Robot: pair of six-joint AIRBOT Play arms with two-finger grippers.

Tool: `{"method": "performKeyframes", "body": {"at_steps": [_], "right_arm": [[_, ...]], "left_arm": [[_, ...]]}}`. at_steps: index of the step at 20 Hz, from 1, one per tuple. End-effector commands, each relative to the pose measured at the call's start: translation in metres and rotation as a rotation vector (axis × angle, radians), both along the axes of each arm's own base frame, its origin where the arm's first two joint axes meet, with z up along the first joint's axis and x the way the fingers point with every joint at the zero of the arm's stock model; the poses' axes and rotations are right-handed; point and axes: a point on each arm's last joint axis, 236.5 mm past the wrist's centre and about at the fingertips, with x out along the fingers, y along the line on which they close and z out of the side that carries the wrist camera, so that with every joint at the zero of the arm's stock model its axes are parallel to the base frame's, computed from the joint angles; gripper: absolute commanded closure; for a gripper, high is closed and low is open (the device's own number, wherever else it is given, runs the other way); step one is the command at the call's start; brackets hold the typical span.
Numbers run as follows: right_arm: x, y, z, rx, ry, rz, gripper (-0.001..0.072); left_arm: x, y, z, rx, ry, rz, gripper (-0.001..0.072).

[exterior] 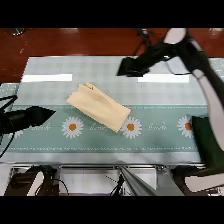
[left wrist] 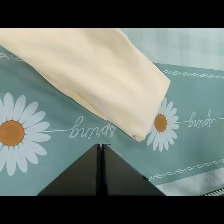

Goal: Fold the shirts.

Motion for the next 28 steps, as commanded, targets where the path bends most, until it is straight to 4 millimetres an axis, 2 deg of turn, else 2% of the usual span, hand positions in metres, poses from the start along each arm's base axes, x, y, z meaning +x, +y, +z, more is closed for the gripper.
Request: {"method": "performKeyframes", "body": {"at_steps": [1, 2, 3, 5, 6, 8, 10, 15, 18, 19, 20, 21, 22, 24, 25, 28], "right_arm": [[-0.047, -0.103, -0.016, -0.191, -0.016, -0.209, 0.0082], [-0.064, -0.105, -0.037, -0.149, -0.007, -0.329, 0.0083], [-0.083, -0.098, -0.061, -0.085, 0.019, -0.433, 0.0091], [-0.116, -0.073, -0.109, 0.074, 0.090, -0.594, 0.0093], [-0.131, -0.060, -0.129, 0.118, 0.135, -0.620, 0.0093], [-0.152, -0.035, -0.155, 0.122, 0.205, -0.567, 0.0093], [-0.155, -0.012, -0.170, 0.131, 0.260, -0.522, 0.0093], [-0.122, 0.031, -0.175, 0.214, 0.338, -0.467, 0.0093], [-0.114, 0.052, -0.182, 0.213, 0.371, -0.407, 0.0095], [-0.113, 0.060, -0.184, 0.212, 0.382, -0.385, 0.0185], [-0.113, 0.068, -0.184, 0.215, 0.384, -0.349, 0.0365], [-0.112, 0.077, -0.179, 0.222, 0.350, -0.278, 0.0584], [-0.108, 0.086, -0.168, 0.238, 0.301, -0.206, 0.0686], [-0.088, 0.097, -0.130, 0.271, 0.213, -0.118, 0.0687], [-0.073, 0.099, -0.104, 0.278, 0.149, -0.073, 0.0687], [-0.029, 0.085, -0.017, 0.234, -0.021, -0.015, 0.0687]], "left_arm": [[0.002, 0.002, 0.000, 0.011, -0.011, 0.004, 0.0690], [0.003, 0.002, 0.000, 0.011, -0.013, 0.005, 0.0690], [0.004, 0.003, 0.001, 0.011, -0.018, 0.008, 0.0690], [0.006, 0.003, 0.002, 0.010, -0.024, 0.013, 0.0690], [0.006, 0.004, 0.002, 0.010, -0.026, 0.015, 0.0690], [0.007, 0.004, 0.002, 0.009, -0.029, 0.017, 0.0690], [0.007, 0.004, 0.002, 0.010, -0.028, 0.017, 0.0690], [0.008, 0.004, 0.000, 0.008, -0.016, 0.017, 0.0690], [0.008, 0.004, -0.001, 0.007, -0.014, 0.017, 0.0690], [0.008, 0.004, -0.001, 0.007, -0.014, 0.017, 0.0690], [0.008, 0.004, -0.001, 0.007, -0.014, 0.017, 0.0690], [0.008, 0.004, -0.001, 0.007, -0.014, 0.017, 0.0690], [0.008, 0.004, -0.001, 0.007, -0.014, 0.017, 0.0690], [0.008, 0.004, -0.001, 0.008, -0.015, 0.017, 0.0690], [0.008, 0.004, -0.001, 0.008, -0.015, 0.017, 0.0690], [0.008, 0.004, -0.001, 0.008, -0.015, 0.017, 0.0690]]}}
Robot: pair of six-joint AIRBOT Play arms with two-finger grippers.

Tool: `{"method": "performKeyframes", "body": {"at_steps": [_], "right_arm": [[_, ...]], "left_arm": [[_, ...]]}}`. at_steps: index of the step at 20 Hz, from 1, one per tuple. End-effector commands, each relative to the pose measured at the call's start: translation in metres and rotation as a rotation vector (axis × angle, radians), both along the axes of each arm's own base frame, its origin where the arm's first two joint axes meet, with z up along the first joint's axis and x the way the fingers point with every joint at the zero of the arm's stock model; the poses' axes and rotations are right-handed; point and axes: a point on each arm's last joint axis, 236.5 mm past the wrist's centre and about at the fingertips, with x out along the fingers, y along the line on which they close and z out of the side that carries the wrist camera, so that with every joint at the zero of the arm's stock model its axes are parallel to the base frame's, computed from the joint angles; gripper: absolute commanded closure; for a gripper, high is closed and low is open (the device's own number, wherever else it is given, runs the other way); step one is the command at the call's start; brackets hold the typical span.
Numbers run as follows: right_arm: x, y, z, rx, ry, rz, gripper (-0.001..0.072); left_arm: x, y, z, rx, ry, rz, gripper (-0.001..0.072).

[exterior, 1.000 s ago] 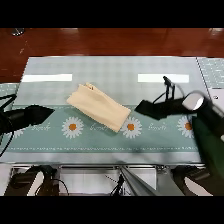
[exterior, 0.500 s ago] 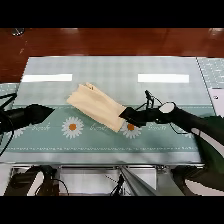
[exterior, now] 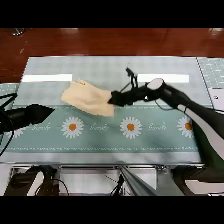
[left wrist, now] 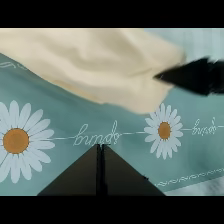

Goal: Fold the shirts.

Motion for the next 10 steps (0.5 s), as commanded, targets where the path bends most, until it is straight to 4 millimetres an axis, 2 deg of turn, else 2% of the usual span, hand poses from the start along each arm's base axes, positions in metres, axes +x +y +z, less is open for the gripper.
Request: {"method": "performKeyframes", "body": {"at_steps": [1, 3, 5, 8, 10], "right_arm": [[0.037, -0.021, 0.091, -0.076, -0.182, 0.071, 0.0687], [0.060, -0.048, 0.142, -0.080, -0.225, 0.005, 0.0687], [0.074, -0.081, 0.180, -0.069, -0.238, -0.060, 0.0687], [0.075, -0.147, 0.217, -0.097, -0.236, -0.132, 0.0687], [0.067, -0.200, 0.231, -0.125, -0.192, -0.213, 0.0687]], "left_arm": [[0.000, 0.000, 0.000, 0.001, 0.000, 0.000, 0.0689], [-0.001, 0.000, -0.001, 0.000, 0.004, -0.002, 0.0690], [-0.005, -0.002, -0.003, 0.001, 0.020, -0.014, 0.0690], [-0.005, -0.002, -0.003, 0.002, 0.022, -0.015, 0.0689], [-0.005, -0.002, -0.003, 0.001, 0.022, -0.014, 0.0690]]}}
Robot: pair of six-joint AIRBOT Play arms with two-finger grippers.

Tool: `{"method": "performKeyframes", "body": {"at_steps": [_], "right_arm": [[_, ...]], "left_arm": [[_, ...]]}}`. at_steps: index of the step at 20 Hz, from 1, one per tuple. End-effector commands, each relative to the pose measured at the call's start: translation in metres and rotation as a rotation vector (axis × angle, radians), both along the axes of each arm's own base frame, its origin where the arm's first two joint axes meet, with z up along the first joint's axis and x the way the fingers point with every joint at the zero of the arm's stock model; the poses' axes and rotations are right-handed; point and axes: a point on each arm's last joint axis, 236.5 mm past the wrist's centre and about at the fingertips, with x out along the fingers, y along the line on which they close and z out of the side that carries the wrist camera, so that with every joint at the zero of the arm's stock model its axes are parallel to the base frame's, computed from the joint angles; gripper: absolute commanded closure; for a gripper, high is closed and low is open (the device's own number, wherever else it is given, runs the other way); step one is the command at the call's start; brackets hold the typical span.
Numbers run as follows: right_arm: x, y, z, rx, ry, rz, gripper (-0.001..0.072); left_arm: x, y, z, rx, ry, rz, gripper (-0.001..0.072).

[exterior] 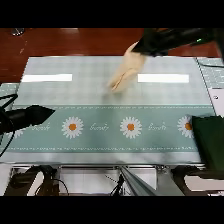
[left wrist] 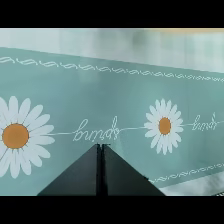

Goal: Fold the shirts.

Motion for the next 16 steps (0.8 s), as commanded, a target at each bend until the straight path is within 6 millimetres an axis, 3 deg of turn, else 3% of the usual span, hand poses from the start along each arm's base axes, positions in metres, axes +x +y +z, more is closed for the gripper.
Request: {"method": "performKeyframes", "body": {"at_steps": [1, 3, 6, 8, 11, 13, 16], "right_arm": [[-0.022, -0.091, 0.027, -0.044, 0.085, -0.137, 0.0687], [-0.044, -0.147, 0.030, -0.076, 0.148, -0.230, 0.0687], [-0.091, -0.240, 0.017, -0.241, 0.268, -0.454, 0.0687], [-0.122, -0.284, 0.019, -0.313, 0.276, -0.611, 0.0687], [-0.182, -0.326, 0.004, -0.395, 0.351, -0.803, 0.0686], [-0.235, -0.347, -0.018, -0.480, 0.446, -0.929, 0.0686], [-0.342, -0.378, -0.051, -0.663, 0.679, -1.211, 0.0686]], "left_arm": [[0.000, 0.000, 0.000, 0.000, 0.002, -0.001, 0.0690], [0.000, 0.000, 0.000, 0.000, 0.003, -0.001, 0.0689], [0.000, 0.000, -0.001, 0.000, 0.003, -0.001, 0.0690], [0.000, 0.000, 0.000, 0.000, 0.003, -0.001, 0.0689], [0.000, 0.000, 0.000, 0.000, 0.003, -0.001, 0.0689], [0.000, 0.000, 0.000, 0.000, 0.002, -0.001, 0.0689], [0.000, 0.000, 0.000, 0.000, 0.000, 0.001, 0.0688]]}}
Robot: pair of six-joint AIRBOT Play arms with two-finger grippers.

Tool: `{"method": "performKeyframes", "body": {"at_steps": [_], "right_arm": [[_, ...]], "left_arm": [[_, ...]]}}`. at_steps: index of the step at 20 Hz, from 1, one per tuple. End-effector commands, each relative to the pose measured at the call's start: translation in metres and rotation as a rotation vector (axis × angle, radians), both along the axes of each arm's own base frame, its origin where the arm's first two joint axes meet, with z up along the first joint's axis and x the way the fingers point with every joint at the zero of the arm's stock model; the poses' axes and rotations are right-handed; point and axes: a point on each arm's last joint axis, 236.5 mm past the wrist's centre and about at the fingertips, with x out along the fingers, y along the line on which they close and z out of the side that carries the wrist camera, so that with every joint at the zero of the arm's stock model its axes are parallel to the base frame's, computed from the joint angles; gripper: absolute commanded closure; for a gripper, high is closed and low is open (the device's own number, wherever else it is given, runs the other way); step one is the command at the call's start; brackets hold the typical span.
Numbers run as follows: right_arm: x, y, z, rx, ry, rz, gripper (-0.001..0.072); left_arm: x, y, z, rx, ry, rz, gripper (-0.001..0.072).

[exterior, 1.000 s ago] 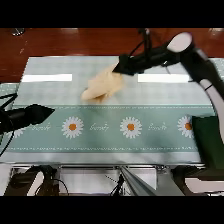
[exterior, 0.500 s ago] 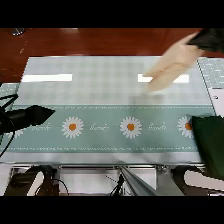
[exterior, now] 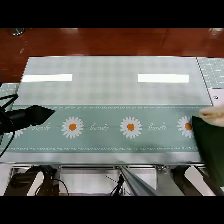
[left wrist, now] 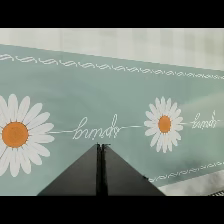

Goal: Fold the shirts.

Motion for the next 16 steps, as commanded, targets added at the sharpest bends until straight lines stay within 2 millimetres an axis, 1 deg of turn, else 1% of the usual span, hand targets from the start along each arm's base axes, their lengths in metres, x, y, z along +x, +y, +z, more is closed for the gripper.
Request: {"method": "performKeyframes", "body": {"at_steps": [1, 2, 3, 4, 5, 6, 8, 9, 10, 11, 12, 13, 14, 15, 16], "right_arm": [[-0.122, -0.027, -0.037, -0.133, 0.258, -0.354, 0.0686], [-0.140, -0.024, -0.046, -0.138, 0.295, -0.409, 0.0682], [-0.156, -0.022, -0.055, -0.143, 0.335, -0.469, 0.0540], [-0.169, -0.020, -0.062, -0.148, 0.376, -0.514, 0.0230], [-0.171, -0.019, -0.068, -0.143, 0.388, -0.518, 0.0122], [-0.168, -0.020, -0.069, -0.142, 0.377, -0.511, 0.0122], [-0.156, -0.030, -0.068, -0.172, 0.323, -0.492, 0.0123], [-0.142, -0.036, -0.068, -0.184, 0.268, -0.465, 0.0135], [-0.122, -0.039, -0.068, -0.183, 0.198, -0.420, 0.0191], [-0.095, -0.039, -0.067, -0.165, 0.114, -0.358, 0.0321], [-0.058, -0.030, -0.065, -0.118, 0.010, -0.248, 0.0632], [-0.015, -0.016, -0.058, -0.061, -0.120, -0.130, 0.0687], [0.032, 0.005, -0.045, 0.019, -0.268, -0.040, 0.0687], [0.076, 0.031, -0.027, 0.093, -0.404, 0.047, 0.0687], [0.111, 0.060, -0.009, 0.145, -0.511, 0.137, 0.0687]], "left_arm": [[0.001, 0.000, 0.000, 0.000, -0.002, 0.002, 0.0688], [0.001, 0.000, 0.000, 0.000, -0.003, 0.002, 0.0688], [0.002, 0.001, 0.001, -0.001, -0.008, 0.006, 0.0688], [0.003, 0.001, 0.002, 0.000, -0.013, 0.009, 0.0688], [0.004, 0.001, 0.002, -0.001, -0.016, 0.011, 0.0688], [0.002, 0.001, 0.001, 0.002, -0.011, 0.005, 0.0688], [-0.011, -0.003, -0.006, 0.022, 0.026, -0.055, 0.0688], [-0.011, -0.003, -0.006, 0.027, 0.022, -0.063, 0.0687], [-0.005, -0.002, -0.003, 0.041, -0.013, -0.067, 0.0688], [0.006, 0.001, 0.002, 0.050, -0.062, -0.054, 0.0688], [0.020, 0.002, 0.011, 0.033, -0.107, -0.030, 0.0689], [0.033, 0.001, 0.021, 0.009, -0.131, -0.013, 0.0689], [0.047, -0.003, 0.034, -0.015, -0.147, -0.026, 0.0690], [0.062, -0.008, 0.049, -0.037, -0.162, -0.054, 0.0690], [0.078, -0.016, 0.069, -0.070, -0.169, -0.084, 0.0690]]}}
